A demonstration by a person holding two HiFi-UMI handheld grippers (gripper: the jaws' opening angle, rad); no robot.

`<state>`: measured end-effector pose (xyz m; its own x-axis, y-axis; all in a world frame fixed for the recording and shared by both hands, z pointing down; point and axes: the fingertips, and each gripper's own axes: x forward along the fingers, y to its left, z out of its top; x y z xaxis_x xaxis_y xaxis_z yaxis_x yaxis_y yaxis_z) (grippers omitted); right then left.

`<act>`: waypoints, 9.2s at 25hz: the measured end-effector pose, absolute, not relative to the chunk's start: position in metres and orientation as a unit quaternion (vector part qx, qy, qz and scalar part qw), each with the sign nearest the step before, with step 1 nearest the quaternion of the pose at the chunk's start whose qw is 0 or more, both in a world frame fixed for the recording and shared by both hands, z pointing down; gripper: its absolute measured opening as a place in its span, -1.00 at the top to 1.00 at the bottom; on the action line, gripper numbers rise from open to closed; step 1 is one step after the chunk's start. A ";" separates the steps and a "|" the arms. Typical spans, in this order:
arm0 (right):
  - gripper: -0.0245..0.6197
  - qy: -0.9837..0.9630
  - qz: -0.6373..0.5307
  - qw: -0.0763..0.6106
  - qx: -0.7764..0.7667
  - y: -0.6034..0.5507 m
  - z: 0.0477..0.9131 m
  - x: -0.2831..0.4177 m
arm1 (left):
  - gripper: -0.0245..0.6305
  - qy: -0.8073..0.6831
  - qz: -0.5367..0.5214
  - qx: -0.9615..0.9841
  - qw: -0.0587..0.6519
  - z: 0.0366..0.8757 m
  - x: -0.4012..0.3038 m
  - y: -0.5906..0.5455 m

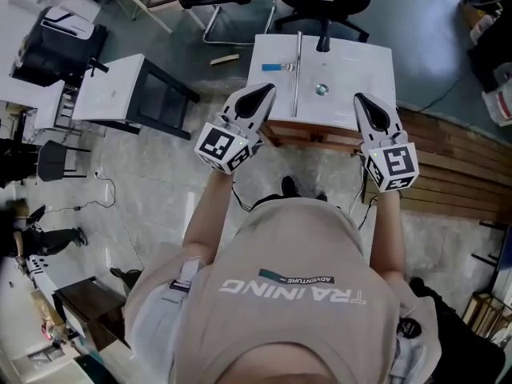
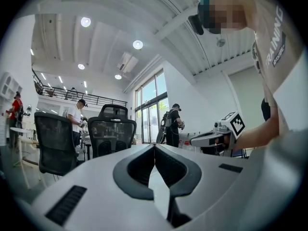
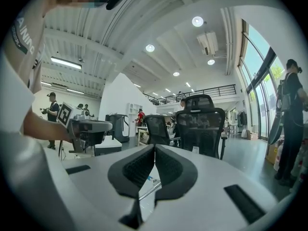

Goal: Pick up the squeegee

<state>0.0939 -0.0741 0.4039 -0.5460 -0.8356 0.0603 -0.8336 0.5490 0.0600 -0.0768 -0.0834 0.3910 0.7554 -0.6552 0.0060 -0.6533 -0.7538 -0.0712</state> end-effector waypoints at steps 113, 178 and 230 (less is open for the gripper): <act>0.83 -0.803 0.043 0.115 0.583 -0.248 0.450 0.158 | 0.34 -0.044 -0.652 -0.756 0.044 0.806 -0.083 -0.324; 0.83 -0.832 0.054 0.104 0.543 -0.265 0.473 0.172 | 0.89 0.359 -0.373 -0.853 -0.065 0.649 -0.092 -0.354; 0.83 -0.838 -0.105 -0.002 0.536 -0.346 0.271 0.127 | 0.89 0.515 0.024 -0.856 0.042 0.273 -0.099 -0.414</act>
<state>0.1272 -0.3460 0.2705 -0.4261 -0.8972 -0.1159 -0.8981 0.4041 0.1733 -0.0989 -0.4138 0.2728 0.4679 -0.8797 -0.0854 -0.8838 -0.4655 -0.0474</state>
